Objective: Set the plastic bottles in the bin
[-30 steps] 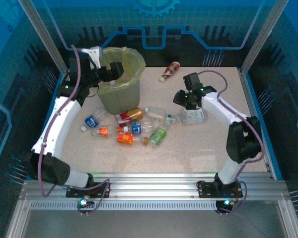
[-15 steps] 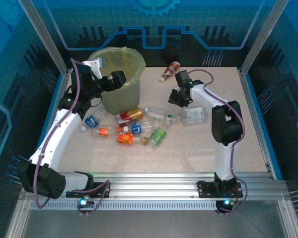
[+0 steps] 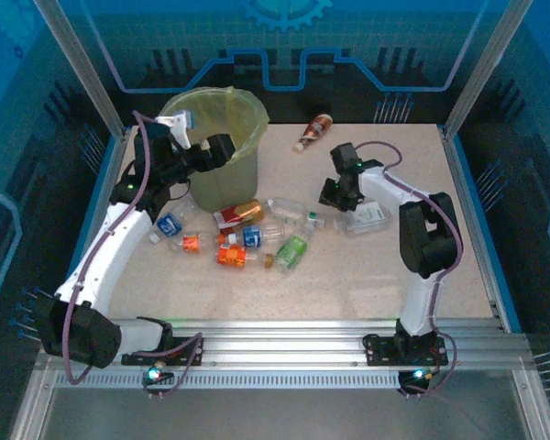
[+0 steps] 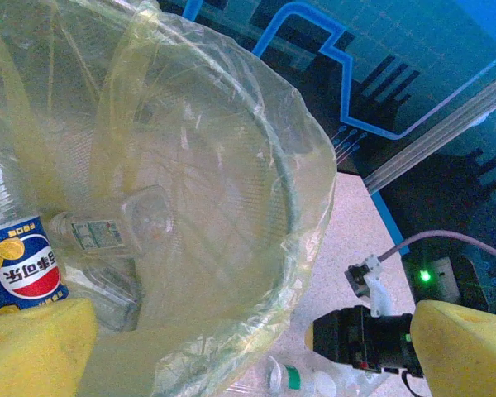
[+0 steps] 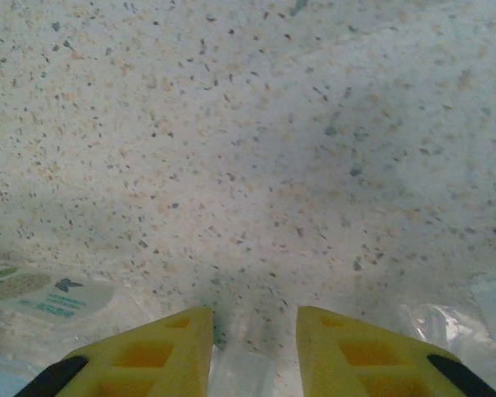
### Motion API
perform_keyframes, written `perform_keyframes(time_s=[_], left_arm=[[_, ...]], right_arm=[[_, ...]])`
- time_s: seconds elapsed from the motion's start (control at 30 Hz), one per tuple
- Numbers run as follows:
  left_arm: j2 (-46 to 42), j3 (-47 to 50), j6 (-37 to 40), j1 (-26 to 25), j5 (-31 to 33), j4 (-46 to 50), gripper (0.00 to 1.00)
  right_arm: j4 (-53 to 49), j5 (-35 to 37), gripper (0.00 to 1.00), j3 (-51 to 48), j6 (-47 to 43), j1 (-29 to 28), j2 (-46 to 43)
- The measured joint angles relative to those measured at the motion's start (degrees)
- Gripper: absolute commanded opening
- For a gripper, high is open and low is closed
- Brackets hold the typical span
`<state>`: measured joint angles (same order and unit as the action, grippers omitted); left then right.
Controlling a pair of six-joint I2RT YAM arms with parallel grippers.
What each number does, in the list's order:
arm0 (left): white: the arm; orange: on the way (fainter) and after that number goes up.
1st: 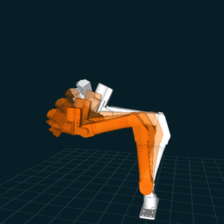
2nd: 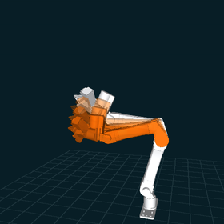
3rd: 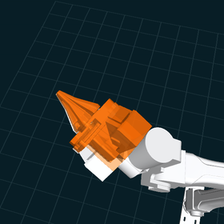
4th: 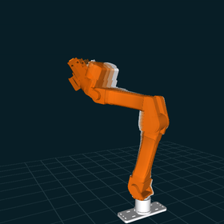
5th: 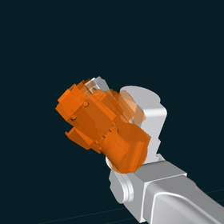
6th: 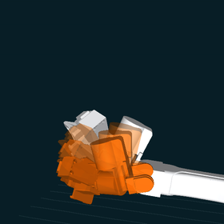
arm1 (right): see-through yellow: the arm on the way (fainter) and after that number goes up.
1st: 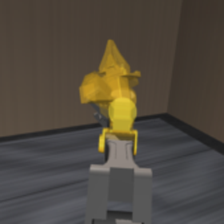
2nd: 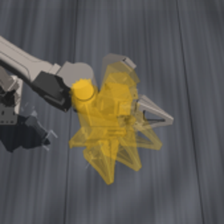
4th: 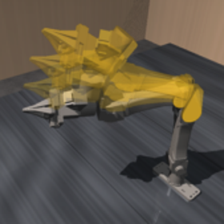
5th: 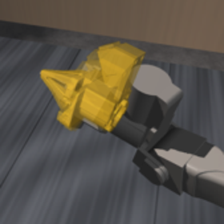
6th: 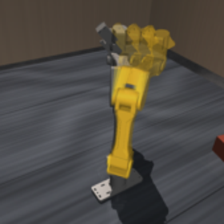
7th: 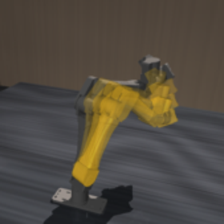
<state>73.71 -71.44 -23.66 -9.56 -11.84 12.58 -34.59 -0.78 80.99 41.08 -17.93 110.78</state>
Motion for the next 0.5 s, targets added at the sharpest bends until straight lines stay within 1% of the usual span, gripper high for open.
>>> perform_keyframes(time_s=[0.33, 0.43, 0.5], left_arm=[[0.0, 0.3, 0.0, 0.0, 0.0, -0.5, 0.99], [0.0, 0.3, 0.0, 0.0, 0.0, -0.7, 0.99], [0.0, 0.4, 0.0, 0.0, 0.0, -0.8, 0.99]], right_arm=[[0.7, 1.4, 0.36, -11.1, 0.5, 0.1, -9.1], [0.4, 2.4, 0.39, -14.4, 0.9, 0.1, -12.7], [-0.3, 3.0, 0.44, -15.9, 0.9, 0.1, -15.0]])
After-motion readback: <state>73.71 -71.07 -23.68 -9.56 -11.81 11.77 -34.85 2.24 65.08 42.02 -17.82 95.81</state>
